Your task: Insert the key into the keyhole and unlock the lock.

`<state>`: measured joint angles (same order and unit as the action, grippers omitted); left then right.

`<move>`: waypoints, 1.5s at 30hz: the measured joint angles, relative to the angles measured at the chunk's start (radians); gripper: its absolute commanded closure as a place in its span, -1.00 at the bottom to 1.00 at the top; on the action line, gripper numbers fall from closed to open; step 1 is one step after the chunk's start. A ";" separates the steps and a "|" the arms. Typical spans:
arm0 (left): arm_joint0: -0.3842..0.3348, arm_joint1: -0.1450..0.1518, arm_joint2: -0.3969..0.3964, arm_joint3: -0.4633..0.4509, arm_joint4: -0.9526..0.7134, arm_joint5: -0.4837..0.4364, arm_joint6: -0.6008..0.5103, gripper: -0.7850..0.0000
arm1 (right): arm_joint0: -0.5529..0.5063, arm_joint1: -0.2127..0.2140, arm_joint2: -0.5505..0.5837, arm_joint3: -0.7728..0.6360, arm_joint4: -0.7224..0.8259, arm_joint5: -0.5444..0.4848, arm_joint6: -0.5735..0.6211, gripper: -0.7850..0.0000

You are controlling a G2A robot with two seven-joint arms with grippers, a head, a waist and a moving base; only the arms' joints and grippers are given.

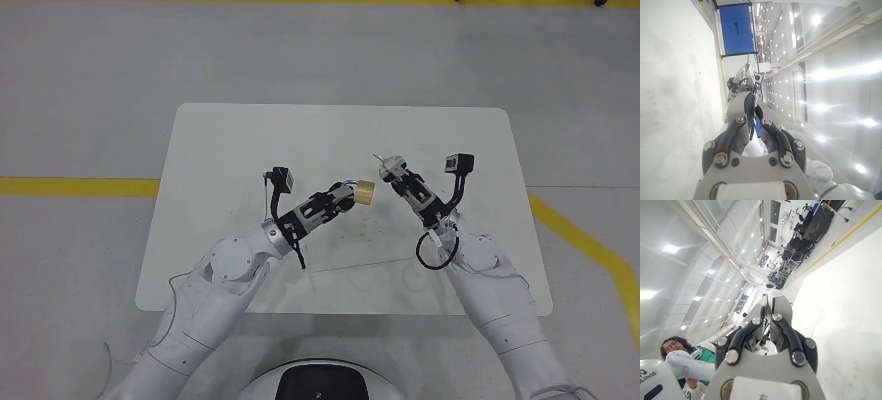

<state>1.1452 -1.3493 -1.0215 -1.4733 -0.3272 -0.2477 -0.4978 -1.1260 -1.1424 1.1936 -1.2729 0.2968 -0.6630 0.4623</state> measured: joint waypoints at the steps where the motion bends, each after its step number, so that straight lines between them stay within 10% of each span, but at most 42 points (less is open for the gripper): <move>1: 0.001 0.000 -0.002 0.002 0.000 -0.004 0.002 1.00 | 0.005 -0.002 -0.006 0.003 0.004 0.001 0.010 1.00; 31: -0.008 -0.012 0.010 0.051 0.099 0.003 0.080 1.00 | -0.059 0.000 -0.003 -0.171 0.060 0.008 0.253 1.00; 45: -0.050 -0.047 -0.029 0.209 -0.389 -0.010 -0.020 1.00 | -0.176 0.018 0.176 -0.306 -0.127 -0.057 0.030 1.00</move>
<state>1.0954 -1.3959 -1.0504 -1.2642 -0.7158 -0.2574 -0.5182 -1.3018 -1.1241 1.3698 -1.5786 0.1696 -0.7196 0.4925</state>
